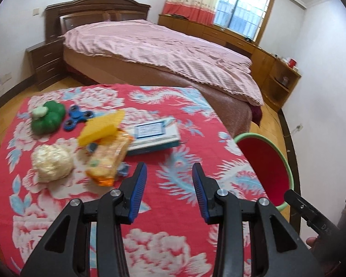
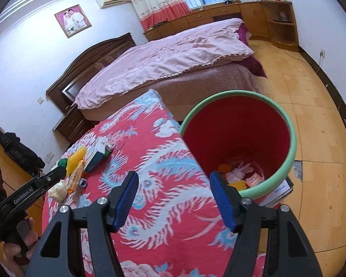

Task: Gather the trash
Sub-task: 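Move both open grippers back from the bucket to the table, then grasp the second cream plastic bag with the left gripper while the right gripper grasps the white medicine box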

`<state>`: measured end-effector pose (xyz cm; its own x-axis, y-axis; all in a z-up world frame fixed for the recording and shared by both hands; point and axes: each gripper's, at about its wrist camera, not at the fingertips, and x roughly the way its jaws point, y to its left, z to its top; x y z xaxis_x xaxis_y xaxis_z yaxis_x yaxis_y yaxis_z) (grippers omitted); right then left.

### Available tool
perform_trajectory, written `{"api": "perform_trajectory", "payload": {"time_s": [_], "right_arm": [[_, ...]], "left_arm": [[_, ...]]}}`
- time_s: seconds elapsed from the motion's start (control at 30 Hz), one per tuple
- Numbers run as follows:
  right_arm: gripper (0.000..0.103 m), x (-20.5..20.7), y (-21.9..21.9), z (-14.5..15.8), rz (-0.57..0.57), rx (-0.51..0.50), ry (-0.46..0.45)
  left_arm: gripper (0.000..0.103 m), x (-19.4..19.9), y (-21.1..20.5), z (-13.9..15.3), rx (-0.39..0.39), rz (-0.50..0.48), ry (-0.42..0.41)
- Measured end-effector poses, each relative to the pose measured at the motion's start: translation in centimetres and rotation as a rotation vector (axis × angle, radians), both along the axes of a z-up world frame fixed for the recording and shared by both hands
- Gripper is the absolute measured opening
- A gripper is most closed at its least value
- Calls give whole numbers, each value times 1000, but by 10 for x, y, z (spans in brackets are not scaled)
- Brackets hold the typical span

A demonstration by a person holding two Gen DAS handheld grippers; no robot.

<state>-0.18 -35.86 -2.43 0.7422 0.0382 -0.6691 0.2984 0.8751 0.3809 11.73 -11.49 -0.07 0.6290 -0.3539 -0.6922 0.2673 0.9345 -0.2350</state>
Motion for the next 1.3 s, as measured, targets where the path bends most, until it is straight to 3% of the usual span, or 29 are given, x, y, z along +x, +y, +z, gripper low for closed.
{"api": "perform_trajectory", "payload": {"time_s": [0.4, 0.63, 0.73, 1.03, 1.3], "right_arm": [[68, 28, 39, -2, 77, -28, 24], [74, 51, 67, 1, 150, -48, 19], [74, 63, 78, 2, 179, -57, 17], [74, 103, 97, -3, 183, -33, 16], [74, 141, 113, -17, 198, -23, 50]], "left_arm": [[41, 11, 68, -7, -9, 159, 9], [53, 19, 107, -16, 14, 287, 11], [54, 25, 123, -24, 12, 328, 29], [54, 40, 144, -48, -3, 383, 89], [54, 53, 149, -66, -62, 364, 136]]}}
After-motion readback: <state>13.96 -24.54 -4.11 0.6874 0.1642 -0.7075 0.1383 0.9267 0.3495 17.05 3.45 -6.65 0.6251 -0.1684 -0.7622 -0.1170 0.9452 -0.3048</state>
